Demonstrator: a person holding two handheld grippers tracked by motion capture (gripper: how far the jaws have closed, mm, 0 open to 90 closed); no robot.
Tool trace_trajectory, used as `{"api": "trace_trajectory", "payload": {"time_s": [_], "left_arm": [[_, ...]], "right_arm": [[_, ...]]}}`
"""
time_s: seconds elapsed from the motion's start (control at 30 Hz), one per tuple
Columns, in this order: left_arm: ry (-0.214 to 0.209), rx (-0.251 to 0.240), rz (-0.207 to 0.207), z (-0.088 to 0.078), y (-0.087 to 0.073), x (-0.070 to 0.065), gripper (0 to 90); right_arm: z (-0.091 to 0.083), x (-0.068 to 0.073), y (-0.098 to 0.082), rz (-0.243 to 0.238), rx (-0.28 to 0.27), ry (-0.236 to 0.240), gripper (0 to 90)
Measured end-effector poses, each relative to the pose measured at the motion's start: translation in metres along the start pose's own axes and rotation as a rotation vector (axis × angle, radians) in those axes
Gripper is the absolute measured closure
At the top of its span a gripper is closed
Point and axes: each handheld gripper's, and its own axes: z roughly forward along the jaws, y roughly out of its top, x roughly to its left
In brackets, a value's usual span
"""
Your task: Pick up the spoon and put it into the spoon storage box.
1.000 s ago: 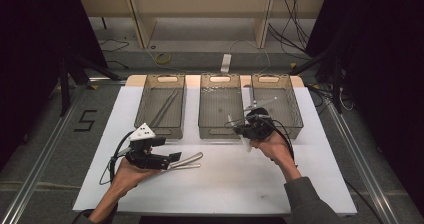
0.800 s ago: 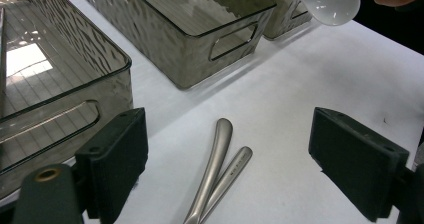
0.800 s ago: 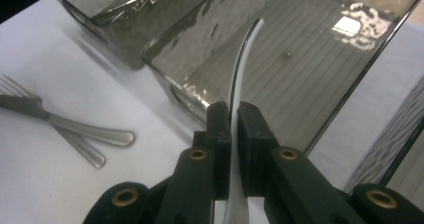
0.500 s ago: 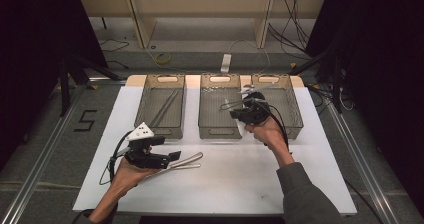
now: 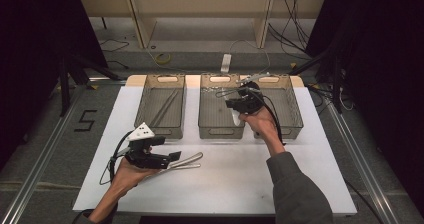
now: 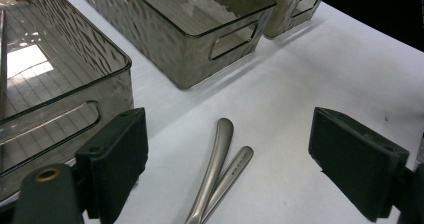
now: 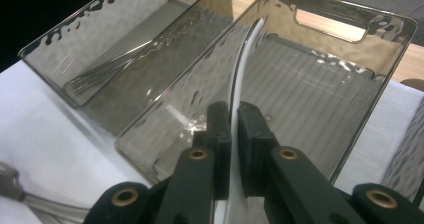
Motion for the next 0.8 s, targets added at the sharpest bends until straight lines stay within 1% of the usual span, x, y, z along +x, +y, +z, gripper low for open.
{"api": "trace_trajectory", "payload": {"time_s": [0.37, 0.5, 0.63, 0.8], "left_arm": [[-0.001, -0.001, -0.001, 0.000, 0.000, 0.000, 15.4], [0.000, -0.003, 0.003, 0.000, 0.000, 0.000, 15.4], [0.001, -0.006, 0.004, 0.000, 0.000, 0.000, 15.5], [0.001, -0.004, 0.004, 0.000, 0.000, 0.000, 15.5]], "right_arm": [[0.014, -0.004, 0.012, 0.016, 0.002, -0.035, 85.7], [0.019, -0.002, 0.016, 0.008, 0.003, -0.055, 85.6], [0.024, -0.002, 0.018, 0.019, 0.006, -0.056, 85.6], [0.034, -0.003, 0.016, 0.030, 0.025, -0.061, 85.6]]}}
